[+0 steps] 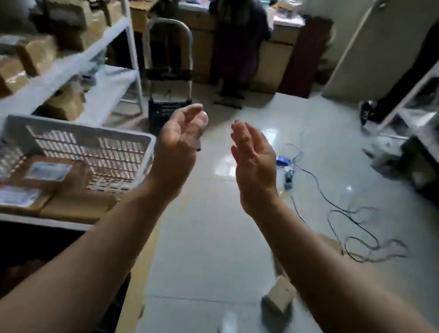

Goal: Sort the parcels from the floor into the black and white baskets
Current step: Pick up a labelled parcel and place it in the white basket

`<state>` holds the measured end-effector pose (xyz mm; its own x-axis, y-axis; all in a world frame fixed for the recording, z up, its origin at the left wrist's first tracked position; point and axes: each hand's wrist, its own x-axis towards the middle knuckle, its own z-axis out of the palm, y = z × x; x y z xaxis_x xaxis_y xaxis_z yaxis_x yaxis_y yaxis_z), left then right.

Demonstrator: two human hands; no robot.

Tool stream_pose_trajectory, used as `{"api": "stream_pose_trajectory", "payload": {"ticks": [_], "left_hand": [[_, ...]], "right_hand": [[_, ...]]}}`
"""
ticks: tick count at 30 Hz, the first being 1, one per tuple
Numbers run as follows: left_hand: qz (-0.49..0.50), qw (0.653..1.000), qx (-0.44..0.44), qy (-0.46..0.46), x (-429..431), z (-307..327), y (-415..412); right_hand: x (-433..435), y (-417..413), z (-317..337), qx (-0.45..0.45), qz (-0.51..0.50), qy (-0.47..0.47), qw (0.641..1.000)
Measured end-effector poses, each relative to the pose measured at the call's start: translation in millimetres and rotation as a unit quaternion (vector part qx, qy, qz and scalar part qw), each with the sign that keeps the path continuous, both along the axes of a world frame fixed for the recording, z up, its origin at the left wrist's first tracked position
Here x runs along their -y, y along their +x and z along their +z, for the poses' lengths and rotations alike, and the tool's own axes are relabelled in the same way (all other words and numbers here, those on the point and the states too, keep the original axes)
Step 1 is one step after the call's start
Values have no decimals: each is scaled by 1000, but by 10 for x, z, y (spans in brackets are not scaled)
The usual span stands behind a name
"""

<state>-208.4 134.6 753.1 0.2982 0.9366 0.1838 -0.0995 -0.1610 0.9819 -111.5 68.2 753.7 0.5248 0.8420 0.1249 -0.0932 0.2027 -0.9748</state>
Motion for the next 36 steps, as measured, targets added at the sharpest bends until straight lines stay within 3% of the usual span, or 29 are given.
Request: {"api": "stream_pose_trajectory", "payload": {"ticks": [3,8,19,28,36], "left_hand": [[-110,994,1,-2,365,-2,720],[-238,971,-5,-19,1013,-76,1699],[-282,956,-40,-68,2116,-516,3585],[-275,953,-78,-103,2022,-926,4466],[-257,947,-124,-149,1077,-1515,5134]], "right_hand": [[562,637,12,35,-122,-15,992],[1480,1576,-156,17,-255,-45,966],[2756,3410,-657,-52,-354,-91,929],[2747,4201,-1099,-111,-370,-125,914],[1899,4831,-1619,-122,-364,-183,905]]}}
